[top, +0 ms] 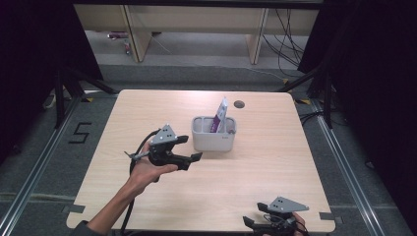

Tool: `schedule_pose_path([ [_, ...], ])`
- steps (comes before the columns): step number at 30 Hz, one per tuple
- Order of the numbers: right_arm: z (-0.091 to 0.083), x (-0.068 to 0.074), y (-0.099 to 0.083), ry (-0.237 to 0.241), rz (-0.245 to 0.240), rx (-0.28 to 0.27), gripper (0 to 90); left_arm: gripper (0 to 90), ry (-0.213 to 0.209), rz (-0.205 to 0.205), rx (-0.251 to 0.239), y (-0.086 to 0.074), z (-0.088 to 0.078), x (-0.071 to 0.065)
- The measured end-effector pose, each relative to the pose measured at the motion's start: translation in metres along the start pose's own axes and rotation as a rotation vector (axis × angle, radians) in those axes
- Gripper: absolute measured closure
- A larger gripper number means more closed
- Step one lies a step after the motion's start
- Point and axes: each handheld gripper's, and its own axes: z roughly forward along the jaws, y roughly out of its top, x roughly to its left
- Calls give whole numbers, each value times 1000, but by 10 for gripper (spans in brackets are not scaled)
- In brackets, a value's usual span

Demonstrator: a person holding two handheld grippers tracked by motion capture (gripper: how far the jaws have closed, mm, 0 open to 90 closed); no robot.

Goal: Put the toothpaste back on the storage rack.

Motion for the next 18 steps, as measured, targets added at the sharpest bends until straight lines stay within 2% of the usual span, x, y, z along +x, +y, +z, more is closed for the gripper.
schedule_pose_path([
  [10, 0, 0, 0, -4, -8, -9, 282, 201, -21, 33, 13, -9, -14, -9],
  [14, 0, 0, 0, -6, -10, -7, 282, 200, -31, 38, 5, -11, -18, -11],
  [18, 0, 0, 0, -1, 1, -1, 282, 199, -25, 40, 18, -16, -21, -14],
])
